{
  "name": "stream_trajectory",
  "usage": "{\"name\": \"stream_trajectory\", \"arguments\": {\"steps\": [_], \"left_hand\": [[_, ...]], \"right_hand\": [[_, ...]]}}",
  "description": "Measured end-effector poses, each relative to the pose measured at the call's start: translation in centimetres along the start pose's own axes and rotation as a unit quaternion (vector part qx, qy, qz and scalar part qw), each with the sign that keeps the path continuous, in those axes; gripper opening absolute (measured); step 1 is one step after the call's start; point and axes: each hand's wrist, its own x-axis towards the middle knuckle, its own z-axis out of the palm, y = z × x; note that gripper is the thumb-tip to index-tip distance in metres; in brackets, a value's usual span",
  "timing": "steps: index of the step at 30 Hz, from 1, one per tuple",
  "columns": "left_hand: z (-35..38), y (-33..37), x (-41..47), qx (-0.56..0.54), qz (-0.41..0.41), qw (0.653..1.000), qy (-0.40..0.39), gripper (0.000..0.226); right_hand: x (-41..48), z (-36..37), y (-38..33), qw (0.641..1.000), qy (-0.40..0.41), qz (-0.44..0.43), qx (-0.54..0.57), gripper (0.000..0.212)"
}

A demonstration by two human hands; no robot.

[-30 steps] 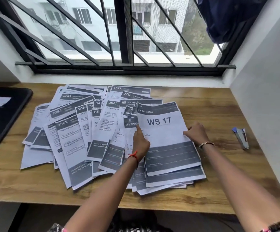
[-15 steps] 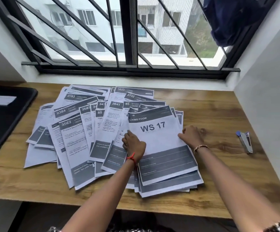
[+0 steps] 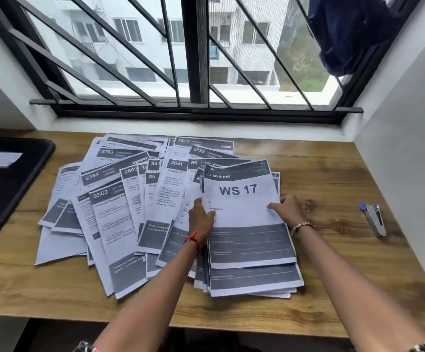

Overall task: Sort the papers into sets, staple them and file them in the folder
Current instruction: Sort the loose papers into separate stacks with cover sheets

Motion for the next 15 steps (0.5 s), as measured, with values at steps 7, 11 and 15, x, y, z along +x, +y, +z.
{"name": "stream_trajectory", "arguments": {"steps": [7, 11, 15], "left_hand": [[0.0, 0.2, 0.8, -0.030, 0.027, 0.999, -0.021, 0.046], [-0.1, -0.2, 1.5, -0.019, 0.043, 0.998, -0.037, 0.044], [-0.7, 0.1, 1.7, -0.036, 0.067, 0.996, -0.042, 0.037]], "right_hand": [[0.0, 0.5, -0.6, 0.999, -0.002, 0.028, 0.041, 0.016], [0.2, 0.7, -0.7, 0.998, 0.006, 0.041, 0.047, 0.028], [0.3, 1.0, -0.8, 0.996, 0.024, 0.060, 0.055, 0.043]]}}
